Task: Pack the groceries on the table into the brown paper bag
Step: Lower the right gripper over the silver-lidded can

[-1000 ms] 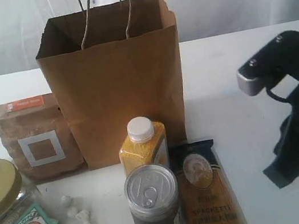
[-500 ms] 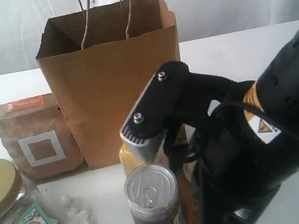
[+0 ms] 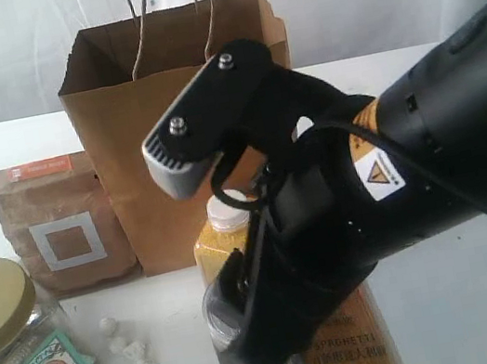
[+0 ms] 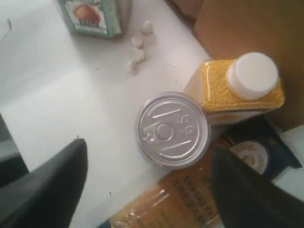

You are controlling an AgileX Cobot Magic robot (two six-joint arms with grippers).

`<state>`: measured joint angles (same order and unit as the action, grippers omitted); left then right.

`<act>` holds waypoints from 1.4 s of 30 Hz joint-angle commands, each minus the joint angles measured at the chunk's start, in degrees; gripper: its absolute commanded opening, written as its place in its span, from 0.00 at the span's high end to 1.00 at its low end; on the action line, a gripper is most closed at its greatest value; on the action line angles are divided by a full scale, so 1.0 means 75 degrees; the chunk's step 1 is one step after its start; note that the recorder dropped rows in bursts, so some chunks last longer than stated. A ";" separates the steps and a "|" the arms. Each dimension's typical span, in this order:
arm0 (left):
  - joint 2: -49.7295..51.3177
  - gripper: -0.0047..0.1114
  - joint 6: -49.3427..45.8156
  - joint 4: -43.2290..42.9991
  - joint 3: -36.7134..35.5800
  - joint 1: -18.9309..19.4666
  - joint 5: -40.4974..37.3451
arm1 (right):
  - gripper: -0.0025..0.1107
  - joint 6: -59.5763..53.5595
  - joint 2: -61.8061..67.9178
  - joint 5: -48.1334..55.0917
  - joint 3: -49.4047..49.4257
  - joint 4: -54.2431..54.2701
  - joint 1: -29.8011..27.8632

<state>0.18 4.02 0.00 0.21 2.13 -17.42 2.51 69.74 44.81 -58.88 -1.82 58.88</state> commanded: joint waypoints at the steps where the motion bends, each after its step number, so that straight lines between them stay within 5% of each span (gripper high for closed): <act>1: -0.0025 0.96 0.0004 0.0042 -0.0028 -0.0015 -0.0015 | 0.36 0.0932 0.0002 -0.0148 -0.0047 -0.0024 0.0002; 11: -0.0025 0.96 0.0004 0.0042 -0.0028 -0.0015 -0.0015 | 0.37 0.1581 0.0017 0.1416 -0.0047 -0.0011 0.0002; 24: -0.0025 0.96 0.0004 0.0042 -0.0028 -0.0015 -0.0015 | 0.37 0.1701 0.0047 0.0333 -0.0061 -0.0068 0.0002; 34: -0.0025 0.96 0.0004 0.0042 -0.0028 -0.0015 -0.0015 | 0.37 0.1618 0.0028 0.2125 -0.0061 -0.0390 0.0002; 42: -0.0025 0.96 0.0004 0.0042 -0.0028 -0.0015 -0.0015 | 0.37 0.0048 0.0286 0.2664 -0.0061 0.0975 0.0002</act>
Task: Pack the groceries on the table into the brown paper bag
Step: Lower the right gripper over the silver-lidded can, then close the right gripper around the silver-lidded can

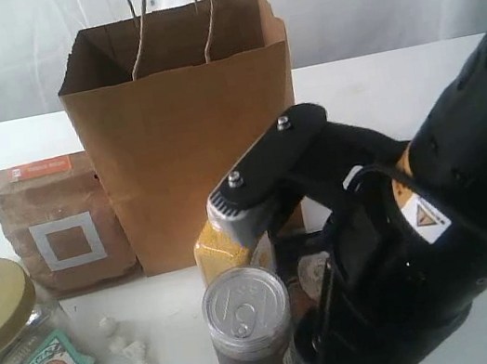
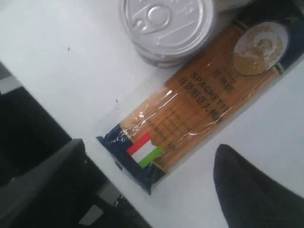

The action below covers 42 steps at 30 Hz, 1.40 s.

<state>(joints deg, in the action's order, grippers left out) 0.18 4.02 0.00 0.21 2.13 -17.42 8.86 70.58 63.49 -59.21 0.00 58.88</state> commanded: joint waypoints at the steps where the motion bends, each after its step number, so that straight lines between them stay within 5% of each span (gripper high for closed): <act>1: -0.0025 0.96 0.0004 0.0042 -0.0028 -0.0015 -0.0015 | 0.37 -0.0836 0.0281 0.0050 -0.0016 0.0769 0.0002; 11: -0.0025 0.96 0.0004 0.0042 -0.0028 -0.0015 -0.0015 | 0.36 -0.1181 0.1315 -0.1580 -0.0016 0.0302 0.0002; 27: -0.0025 0.96 0.0004 0.0042 -0.0028 -0.0015 -0.0015 | 0.35 0.0410 0.2259 -0.3149 -0.0016 -0.0289 0.0002; 42: -0.0025 0.96 0.0004 0.0042 -0.0028 -0.0015 -0.0015 | 0.35 0.0712 0.2249 -0.3074 -0.0016 -0.0757 0.0002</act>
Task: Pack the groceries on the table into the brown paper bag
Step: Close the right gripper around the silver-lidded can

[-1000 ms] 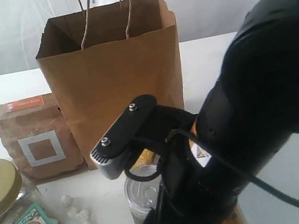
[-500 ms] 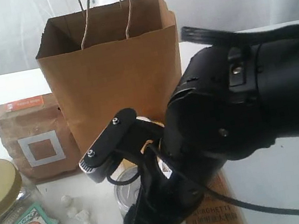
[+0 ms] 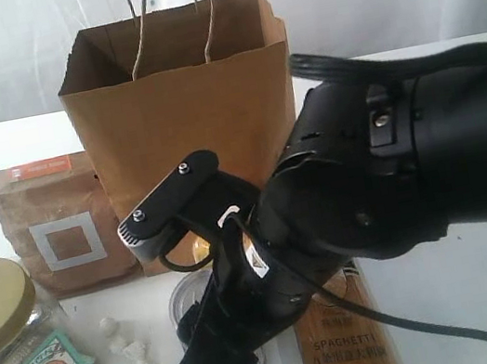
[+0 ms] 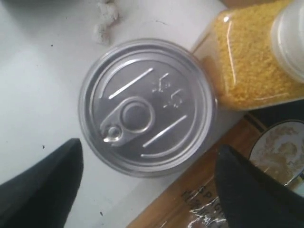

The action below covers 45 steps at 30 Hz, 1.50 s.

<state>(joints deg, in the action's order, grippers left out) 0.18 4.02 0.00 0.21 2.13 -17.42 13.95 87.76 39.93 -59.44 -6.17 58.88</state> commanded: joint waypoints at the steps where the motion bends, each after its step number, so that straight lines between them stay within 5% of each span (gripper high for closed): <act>1: -0.0025 0.96 0.0004 0.0042 -0.0028 -0.0015 -0.0015 | 0.35 0.0033 -0.0041 0.0173 0.0014 0.0066 0.0002; 9: -0.0025 0.96 0.0004 0.0042 -0.0028 -0.0015 -0.0015 | 0.34 -0.0035 -0.0041 0.0320 0.0014 0.0020 0.0002; 14: -0.0025 0.96 0.0004 0.0042 -0.0028 -0.0015 -0.0015 | 0.04 -0.0035 -0.0041 0.0272 -0.0086 -0.0017 0.0002; 45: -0.0025 0.96 0.0004 0.0042 -0.0028 -0.0015 -0.0015 | 0.05 -0.0614 0.0649 0.0394 -0.1136 0.0616 -0.0014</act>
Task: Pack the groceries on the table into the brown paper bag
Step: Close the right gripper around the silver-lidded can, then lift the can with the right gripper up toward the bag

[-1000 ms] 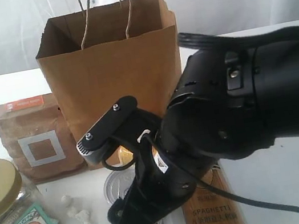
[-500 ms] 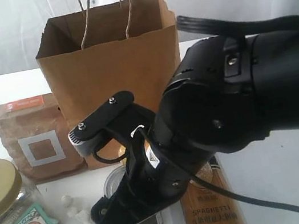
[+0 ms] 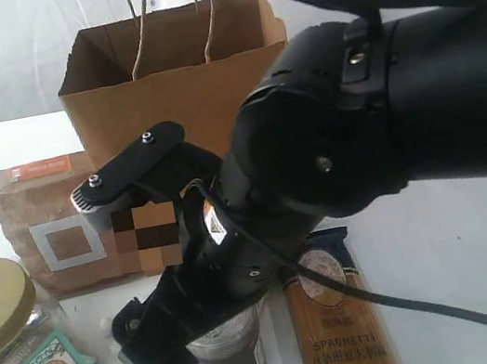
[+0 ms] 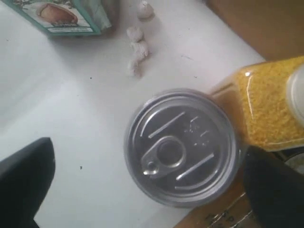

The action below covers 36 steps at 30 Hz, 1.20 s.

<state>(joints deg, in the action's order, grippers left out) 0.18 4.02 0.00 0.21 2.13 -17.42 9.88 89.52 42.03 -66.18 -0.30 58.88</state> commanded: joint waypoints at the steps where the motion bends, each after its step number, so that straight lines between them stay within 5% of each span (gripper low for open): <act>1: -0.0025 0.96 0.0004 0.0042 -0.0028 -0.0015 -0.0015 | 0.05 -0.0071 0.0551 0.0217 -0.0321 -0.0176 -0.0014; 24: -0.0025 0.96 0.0004 0.0042 -0.0028 -0.0015 -0.0015 | 0.05 0.0959 0.0790 0.1750 -0.1243 -0.0993 -0.0014; 36: -0.0025 0.96 0.0004 0.0042 -0.0028 -0.0015 -0.0015 | 0.05 0.1485 0.1406 0.1499 -0.1120 -0.0718 -0.0014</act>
<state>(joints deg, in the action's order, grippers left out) 0.18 4.02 0.00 0.21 2.13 -17.42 20.49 99.03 54.31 -74.79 -6.47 58.88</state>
